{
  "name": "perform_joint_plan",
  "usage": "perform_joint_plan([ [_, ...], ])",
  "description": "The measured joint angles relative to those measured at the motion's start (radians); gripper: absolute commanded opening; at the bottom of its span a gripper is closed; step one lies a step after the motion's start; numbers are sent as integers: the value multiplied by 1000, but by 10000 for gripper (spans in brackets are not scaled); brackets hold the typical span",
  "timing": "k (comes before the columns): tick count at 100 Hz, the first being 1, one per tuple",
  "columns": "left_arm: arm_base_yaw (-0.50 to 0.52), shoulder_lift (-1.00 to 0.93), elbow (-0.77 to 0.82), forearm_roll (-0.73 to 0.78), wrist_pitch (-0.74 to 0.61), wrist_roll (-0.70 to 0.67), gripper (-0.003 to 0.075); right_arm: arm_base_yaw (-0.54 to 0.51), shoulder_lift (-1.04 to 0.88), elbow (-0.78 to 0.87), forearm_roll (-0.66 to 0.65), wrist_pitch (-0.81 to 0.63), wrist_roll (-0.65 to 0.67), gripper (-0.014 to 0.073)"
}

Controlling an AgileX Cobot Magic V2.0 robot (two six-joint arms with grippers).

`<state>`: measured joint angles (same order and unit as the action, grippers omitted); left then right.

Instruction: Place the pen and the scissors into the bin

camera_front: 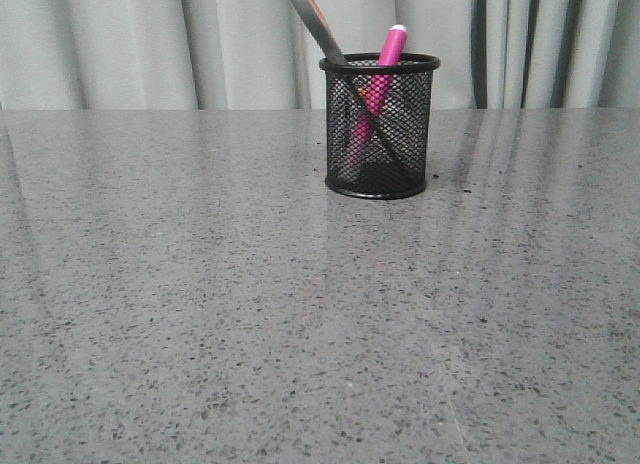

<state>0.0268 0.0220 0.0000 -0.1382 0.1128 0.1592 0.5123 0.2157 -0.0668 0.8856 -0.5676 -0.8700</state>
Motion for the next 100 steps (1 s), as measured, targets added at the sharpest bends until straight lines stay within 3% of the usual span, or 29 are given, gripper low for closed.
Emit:
perform_joint_plan([
  [28,-36,-26,2,60,-34,-24,-19,0,0,0,2,0,0,-76],
  [100,-38,-26,2,44,-28,-29,-19,0,-2,0,2,0,0,-76],
])
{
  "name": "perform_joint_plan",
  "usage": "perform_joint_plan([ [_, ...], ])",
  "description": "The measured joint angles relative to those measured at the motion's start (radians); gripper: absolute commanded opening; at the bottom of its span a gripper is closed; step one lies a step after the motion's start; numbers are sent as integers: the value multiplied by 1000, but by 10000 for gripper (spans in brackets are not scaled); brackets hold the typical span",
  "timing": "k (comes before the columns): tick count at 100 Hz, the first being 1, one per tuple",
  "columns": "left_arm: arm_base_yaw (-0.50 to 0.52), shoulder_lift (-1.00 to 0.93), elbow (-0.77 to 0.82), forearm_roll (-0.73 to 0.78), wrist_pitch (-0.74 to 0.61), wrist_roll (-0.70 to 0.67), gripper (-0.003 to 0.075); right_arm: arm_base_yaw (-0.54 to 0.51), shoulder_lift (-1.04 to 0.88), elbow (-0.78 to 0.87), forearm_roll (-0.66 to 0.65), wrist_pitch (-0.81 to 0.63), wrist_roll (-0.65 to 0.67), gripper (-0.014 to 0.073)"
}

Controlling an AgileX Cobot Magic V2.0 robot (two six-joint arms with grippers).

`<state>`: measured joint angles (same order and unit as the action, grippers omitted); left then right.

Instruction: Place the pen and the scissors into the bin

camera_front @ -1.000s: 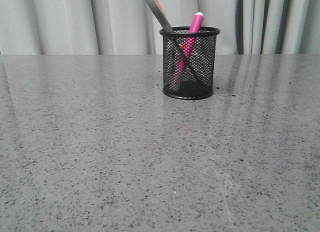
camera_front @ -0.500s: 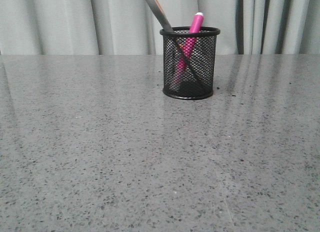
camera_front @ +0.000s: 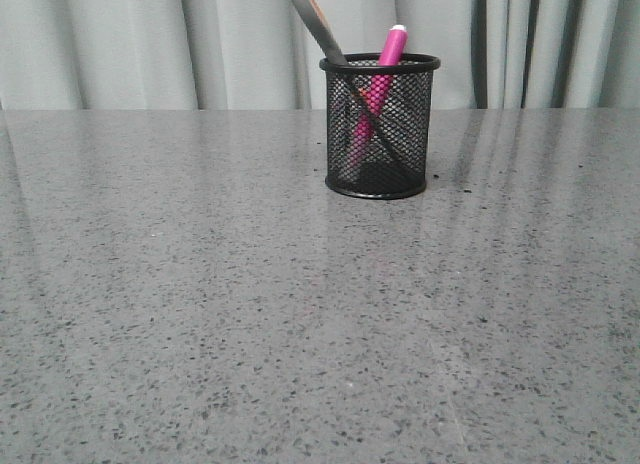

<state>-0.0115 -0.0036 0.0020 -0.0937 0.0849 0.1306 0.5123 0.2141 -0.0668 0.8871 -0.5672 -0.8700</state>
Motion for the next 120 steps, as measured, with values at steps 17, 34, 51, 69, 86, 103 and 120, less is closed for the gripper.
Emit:
perform_joint_plan([
  [17,0,0,0,0,0,0,-19,0,0,0,0,0,0,-76],
  [34,0,0,0,0,0,0,-19,-4,0,16,5,-51,0,-76],
  [51,0,0,0,0,0,-2,-19,-68,0,39,-131,-46,82,-76],
  [69,0,0,0,0,0,-2,-19,-221,0,39,-319,61,239,-76],
  [86,0,0,0,0,0,-2,-19,-321,-21,39,-557,256,421,-76],
  [103,0,0,0,0,0,-2,-19,-392,-69,58,-726,414,549,-76],
  [120,0,0,0,0,0,-2,-19,-421,-156,77,-769,492,572,-76],
])
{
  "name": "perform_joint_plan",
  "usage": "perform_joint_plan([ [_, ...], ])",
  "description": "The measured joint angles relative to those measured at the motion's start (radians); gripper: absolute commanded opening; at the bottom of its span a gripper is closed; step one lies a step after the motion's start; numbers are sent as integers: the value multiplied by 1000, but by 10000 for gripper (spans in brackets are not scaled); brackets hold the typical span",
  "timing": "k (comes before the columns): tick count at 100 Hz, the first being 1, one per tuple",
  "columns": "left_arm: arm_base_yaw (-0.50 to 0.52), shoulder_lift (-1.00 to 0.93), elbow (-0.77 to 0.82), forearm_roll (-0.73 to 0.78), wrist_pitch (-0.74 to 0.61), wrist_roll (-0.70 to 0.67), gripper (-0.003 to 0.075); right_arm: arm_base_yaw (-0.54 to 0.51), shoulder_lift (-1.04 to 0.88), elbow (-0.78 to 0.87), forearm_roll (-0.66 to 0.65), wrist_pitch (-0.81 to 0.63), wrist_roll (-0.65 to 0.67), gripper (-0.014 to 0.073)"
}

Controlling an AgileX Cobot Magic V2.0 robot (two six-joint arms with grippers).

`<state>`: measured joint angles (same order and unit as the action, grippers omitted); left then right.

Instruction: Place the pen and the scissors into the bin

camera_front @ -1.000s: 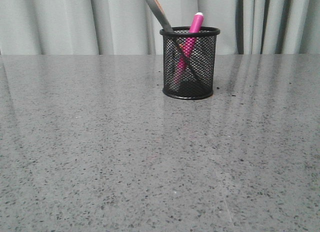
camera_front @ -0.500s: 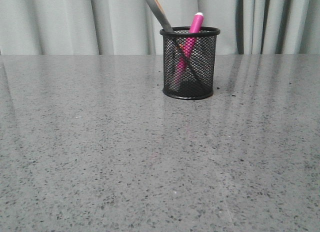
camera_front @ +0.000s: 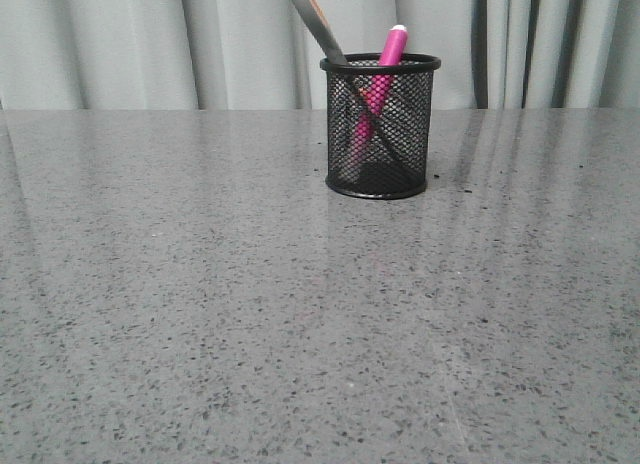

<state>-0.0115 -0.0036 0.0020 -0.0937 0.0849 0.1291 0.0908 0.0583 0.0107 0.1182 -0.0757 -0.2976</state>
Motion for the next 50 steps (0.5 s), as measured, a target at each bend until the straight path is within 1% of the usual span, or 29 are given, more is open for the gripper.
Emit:
perform_joint_plan([
  [11,0,0,0,-1,0,0,-19,-2,-57,0,-7,95,11,-76],
  [20,0,0,0,-1,0,0,-19,-4,-64,0,-8,159,12,-76],
  [50,0,0,0,-1,0,0,-19,-6,-68,0,-8,241,15,-76],
])
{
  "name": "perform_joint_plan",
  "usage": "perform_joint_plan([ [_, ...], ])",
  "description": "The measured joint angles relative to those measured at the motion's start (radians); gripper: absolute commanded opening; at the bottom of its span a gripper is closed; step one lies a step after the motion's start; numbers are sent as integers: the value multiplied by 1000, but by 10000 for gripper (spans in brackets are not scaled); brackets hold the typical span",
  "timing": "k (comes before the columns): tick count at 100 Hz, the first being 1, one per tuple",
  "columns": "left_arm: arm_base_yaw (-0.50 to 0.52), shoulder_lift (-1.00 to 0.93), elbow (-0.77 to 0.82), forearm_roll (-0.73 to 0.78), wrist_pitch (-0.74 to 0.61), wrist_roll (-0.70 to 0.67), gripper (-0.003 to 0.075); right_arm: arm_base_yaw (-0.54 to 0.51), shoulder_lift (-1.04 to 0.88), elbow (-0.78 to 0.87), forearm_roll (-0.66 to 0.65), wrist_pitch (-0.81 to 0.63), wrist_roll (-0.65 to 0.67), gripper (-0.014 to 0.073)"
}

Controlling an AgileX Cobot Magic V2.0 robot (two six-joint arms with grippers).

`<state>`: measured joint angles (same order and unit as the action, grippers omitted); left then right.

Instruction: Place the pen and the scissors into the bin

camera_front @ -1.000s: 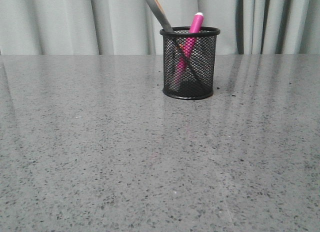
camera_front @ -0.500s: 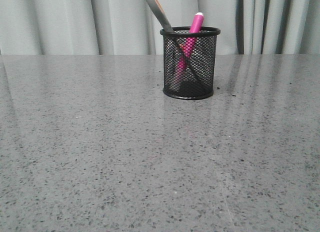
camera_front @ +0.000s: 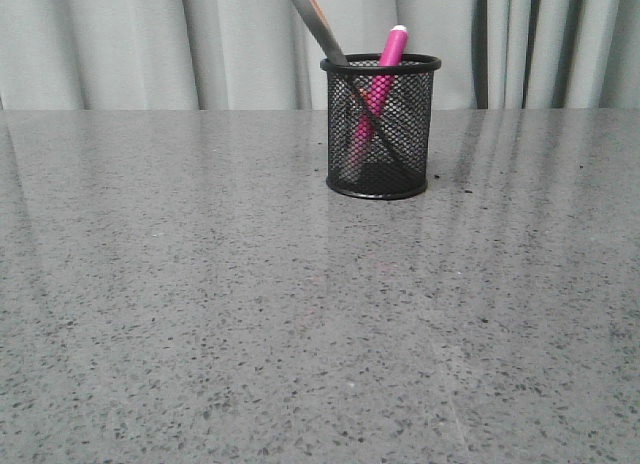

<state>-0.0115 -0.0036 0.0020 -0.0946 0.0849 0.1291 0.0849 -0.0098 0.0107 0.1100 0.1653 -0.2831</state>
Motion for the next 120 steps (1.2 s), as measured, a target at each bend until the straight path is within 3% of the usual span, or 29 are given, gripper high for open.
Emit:
perform_joint_plan([
  [56,0,0,0,0,0,0,-19,0,0,0,29,1,98,-76],
  [84,0,0,0,0,0,0,-19,-24,0,0,-146,1,301,-76],
  [120,0,0,0,0,0,0,-19,-27,0,0,-155,-6,255,-76],
])
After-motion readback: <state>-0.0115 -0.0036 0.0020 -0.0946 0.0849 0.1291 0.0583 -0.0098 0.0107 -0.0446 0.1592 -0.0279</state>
